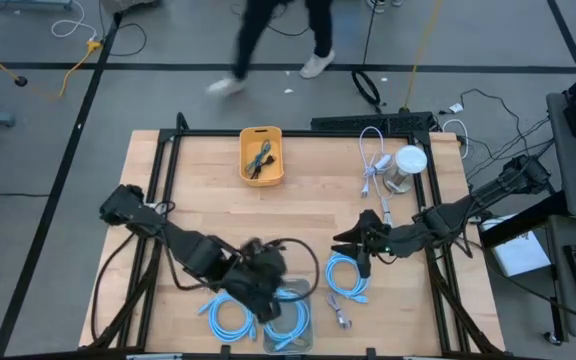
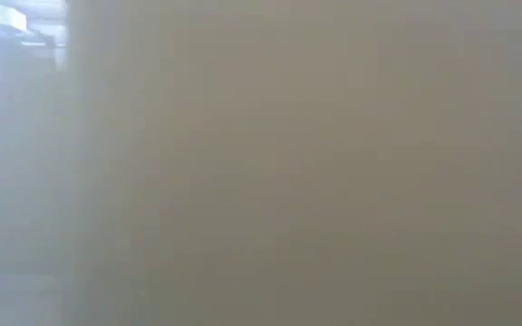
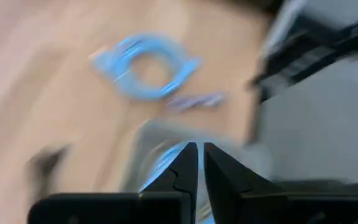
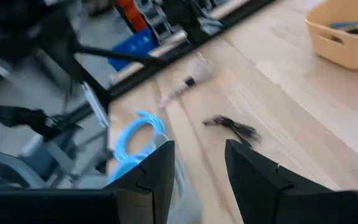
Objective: Pick & Place USB Port
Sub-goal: Put the black charger cable into the yellow bin
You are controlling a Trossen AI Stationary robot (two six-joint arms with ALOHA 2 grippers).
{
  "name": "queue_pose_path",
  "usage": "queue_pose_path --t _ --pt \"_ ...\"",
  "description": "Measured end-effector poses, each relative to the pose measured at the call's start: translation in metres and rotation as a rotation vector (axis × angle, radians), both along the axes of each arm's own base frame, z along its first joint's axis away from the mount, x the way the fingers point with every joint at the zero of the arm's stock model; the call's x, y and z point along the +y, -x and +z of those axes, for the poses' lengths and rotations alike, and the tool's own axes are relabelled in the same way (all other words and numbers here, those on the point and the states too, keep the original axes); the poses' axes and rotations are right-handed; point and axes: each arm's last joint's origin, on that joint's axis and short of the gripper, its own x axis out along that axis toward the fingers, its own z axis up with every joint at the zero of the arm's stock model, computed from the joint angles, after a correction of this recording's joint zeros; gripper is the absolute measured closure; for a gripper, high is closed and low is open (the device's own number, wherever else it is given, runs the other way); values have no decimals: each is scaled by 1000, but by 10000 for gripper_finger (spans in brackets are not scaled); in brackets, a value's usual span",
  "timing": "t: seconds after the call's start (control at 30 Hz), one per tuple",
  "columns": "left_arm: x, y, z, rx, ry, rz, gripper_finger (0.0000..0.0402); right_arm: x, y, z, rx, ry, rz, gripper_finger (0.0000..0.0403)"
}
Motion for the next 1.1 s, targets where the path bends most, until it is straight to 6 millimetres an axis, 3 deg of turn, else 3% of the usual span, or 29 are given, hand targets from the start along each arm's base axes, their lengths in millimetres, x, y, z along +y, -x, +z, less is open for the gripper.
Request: queue_pose_path --t 0.17,0.3,0.4,0.53,0.63,0.9,1.1 --pt "26 26 -19 324 -217 139 310 -3 6 -12 126 39 -16 269" --pt "52 19 -43 443 -295 169 251 -8 8 -17 199 96 -22 269" --pt "71 6 -75 494 -255 118 212 -13 5 -11 203 155 -15 269" --pt "92 -3 -125 506 -226 59 188 -20 1 13 166 223 -7 269" --pt "106 -1 -146 529 -229 48 193 -24 3 40 84 240 -6 269" --pt "130 -8 -162 475 -139 -42 223 -39 35 107 -135 283 -52 269" --pt "145 -3 -182 492 -103 -58 205 -46 48 117 -167 321 -114 269"
